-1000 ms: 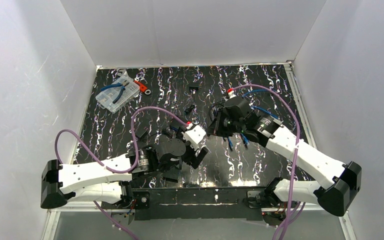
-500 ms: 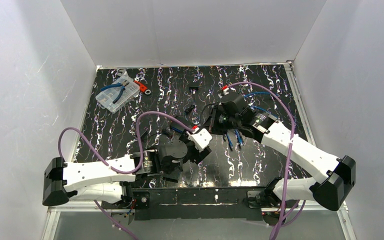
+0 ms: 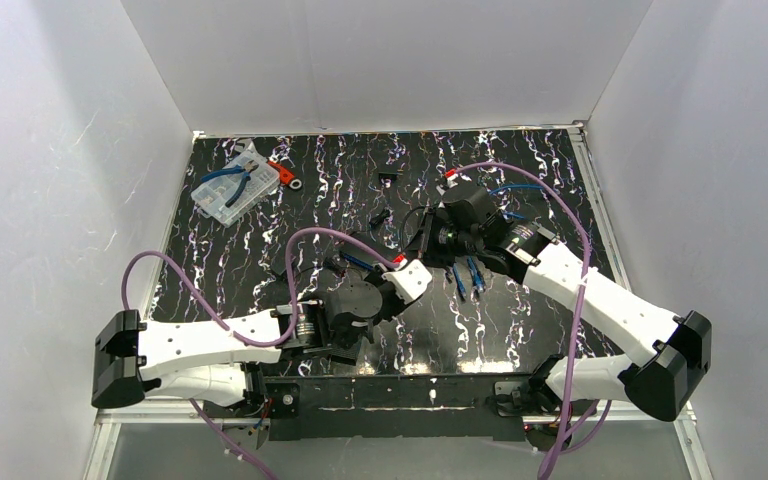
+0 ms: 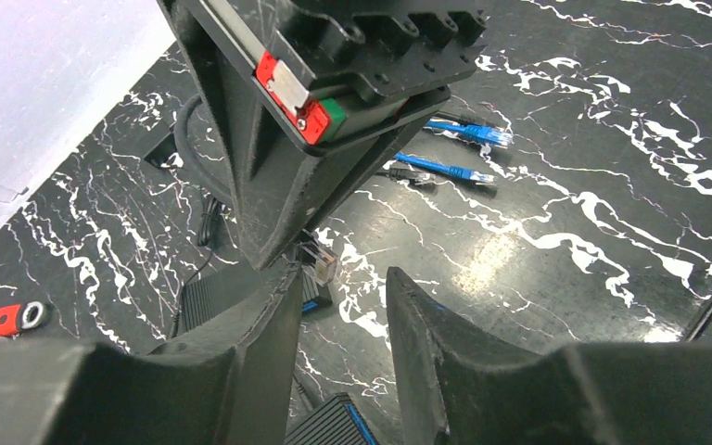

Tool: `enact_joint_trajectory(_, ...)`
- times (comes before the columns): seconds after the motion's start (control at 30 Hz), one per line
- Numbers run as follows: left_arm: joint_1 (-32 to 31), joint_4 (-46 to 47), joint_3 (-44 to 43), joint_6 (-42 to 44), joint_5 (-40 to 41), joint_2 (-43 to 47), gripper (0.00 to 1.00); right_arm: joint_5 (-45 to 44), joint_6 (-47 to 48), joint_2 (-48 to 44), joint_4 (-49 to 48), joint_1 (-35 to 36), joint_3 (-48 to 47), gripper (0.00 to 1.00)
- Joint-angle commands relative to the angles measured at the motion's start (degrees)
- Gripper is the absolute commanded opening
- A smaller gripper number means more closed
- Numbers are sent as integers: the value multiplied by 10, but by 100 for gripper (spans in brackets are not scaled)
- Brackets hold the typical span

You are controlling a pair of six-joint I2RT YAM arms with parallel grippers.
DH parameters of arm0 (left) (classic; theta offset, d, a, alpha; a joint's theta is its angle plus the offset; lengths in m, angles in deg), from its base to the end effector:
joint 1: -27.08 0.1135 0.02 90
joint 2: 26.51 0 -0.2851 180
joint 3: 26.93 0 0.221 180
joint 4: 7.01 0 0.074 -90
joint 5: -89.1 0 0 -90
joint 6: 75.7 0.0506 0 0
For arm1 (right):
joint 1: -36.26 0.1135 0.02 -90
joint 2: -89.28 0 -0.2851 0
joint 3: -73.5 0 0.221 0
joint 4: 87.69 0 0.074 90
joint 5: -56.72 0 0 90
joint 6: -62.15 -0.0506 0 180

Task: Insert the plug into the switch port
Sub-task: Pick up the connector from the center of the board.

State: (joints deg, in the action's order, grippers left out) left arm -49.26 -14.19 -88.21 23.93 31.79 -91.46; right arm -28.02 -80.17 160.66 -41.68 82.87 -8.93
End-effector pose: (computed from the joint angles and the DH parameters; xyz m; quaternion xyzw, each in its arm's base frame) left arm 0.0819 -0.2213 0.3357 0.3731 0.6633 -0.1549 0.6299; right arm 0.1669 0.1833 0.3548 0.0230 0.8859 0.3772 0.2691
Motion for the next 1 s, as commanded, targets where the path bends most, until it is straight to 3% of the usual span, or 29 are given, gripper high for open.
enact_joint_trajectory(0.0, -4, 32, 0, 15, 18, -2, 36, 21, -3, 1, -19, 0, -28, 1)
enact_joint_trajectory(0.17, -3, 38, 0, 17, 18, -6, 32, 20, -3, 0, -21, 0, -26, 1)
enact_joint_trajectory(0.6, -4, 50, 2, 26, 21, -12, 11, 24, 12, -7, -10, -1, -24, 1)
enact_joint_trajectory(0.7, -4, 50, 2, 28, 24, -11, 1, 28, 14, -9, -8, -1, -24, 1)
enact_joint_trajectory(0.97, -4, 50, 8, 30, 33, -2, 0, 37, 17, -17, -8, -2, -18, 1)
